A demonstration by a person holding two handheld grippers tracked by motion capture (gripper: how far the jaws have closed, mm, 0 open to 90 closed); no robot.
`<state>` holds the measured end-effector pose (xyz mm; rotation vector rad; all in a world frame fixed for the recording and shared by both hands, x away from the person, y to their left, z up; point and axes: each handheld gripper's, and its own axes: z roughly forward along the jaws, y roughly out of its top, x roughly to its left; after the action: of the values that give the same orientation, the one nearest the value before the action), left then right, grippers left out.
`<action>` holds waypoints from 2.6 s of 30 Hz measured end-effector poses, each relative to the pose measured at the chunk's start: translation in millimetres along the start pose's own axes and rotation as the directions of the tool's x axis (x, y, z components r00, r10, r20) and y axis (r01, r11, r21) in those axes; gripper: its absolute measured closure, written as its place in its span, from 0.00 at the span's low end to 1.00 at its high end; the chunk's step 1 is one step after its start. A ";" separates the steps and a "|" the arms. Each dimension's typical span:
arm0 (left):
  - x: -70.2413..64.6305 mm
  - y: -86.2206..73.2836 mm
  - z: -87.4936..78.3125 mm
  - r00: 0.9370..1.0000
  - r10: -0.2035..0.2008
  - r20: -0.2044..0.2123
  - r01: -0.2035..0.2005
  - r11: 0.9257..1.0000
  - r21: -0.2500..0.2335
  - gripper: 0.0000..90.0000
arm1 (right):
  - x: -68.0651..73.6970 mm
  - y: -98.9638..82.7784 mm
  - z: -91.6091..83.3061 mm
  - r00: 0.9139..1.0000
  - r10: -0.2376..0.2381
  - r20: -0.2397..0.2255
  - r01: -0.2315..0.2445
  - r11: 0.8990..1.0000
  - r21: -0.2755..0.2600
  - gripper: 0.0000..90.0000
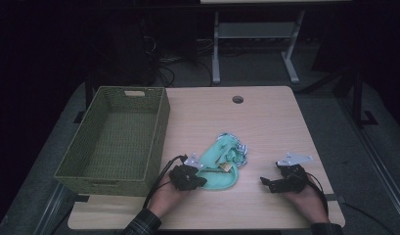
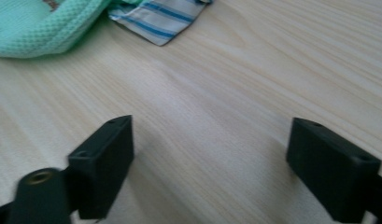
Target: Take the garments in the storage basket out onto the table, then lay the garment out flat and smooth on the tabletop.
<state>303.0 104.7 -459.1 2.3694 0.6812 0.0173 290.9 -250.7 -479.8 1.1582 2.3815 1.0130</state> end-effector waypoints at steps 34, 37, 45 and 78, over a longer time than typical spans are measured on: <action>2.8 1.1 0.0 1.000 -0.008 0.017 0.008 1.000 0.010 0.99 | -15.3 97.3 10.8 0.996 -0.025 -0.087 0.016 0.994 -0.104 0.46; 3.0 0.8 -0.1 1.000 -0.006 0.016 0.005 1.000 0.008 0.99 | -15.5 106.2 16.8 0.995 -0.032 -0.092 0.023 0.995 -0.098 0.49; 2.3 1.4 0.4 1.000 -0.008 0.013 0.008 1.000 0.006 0.99 | -17.3 130.6 37.1 0.993 -0.039 -0.114 0.028 0.995 -0.091 0.54; 2.8 2.0 1.1 0.999 -0.023 0.022 0.023 1.000 0.003 1.00 | -20.1 146.2 106.1 0.984 -0.016 -0.176 0.028 0.997 0.066 0.94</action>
<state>306.6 104.1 -459.2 2.3612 0.6984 -0.0196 442.9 -155.1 -451.4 1.1040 2.5776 1.0749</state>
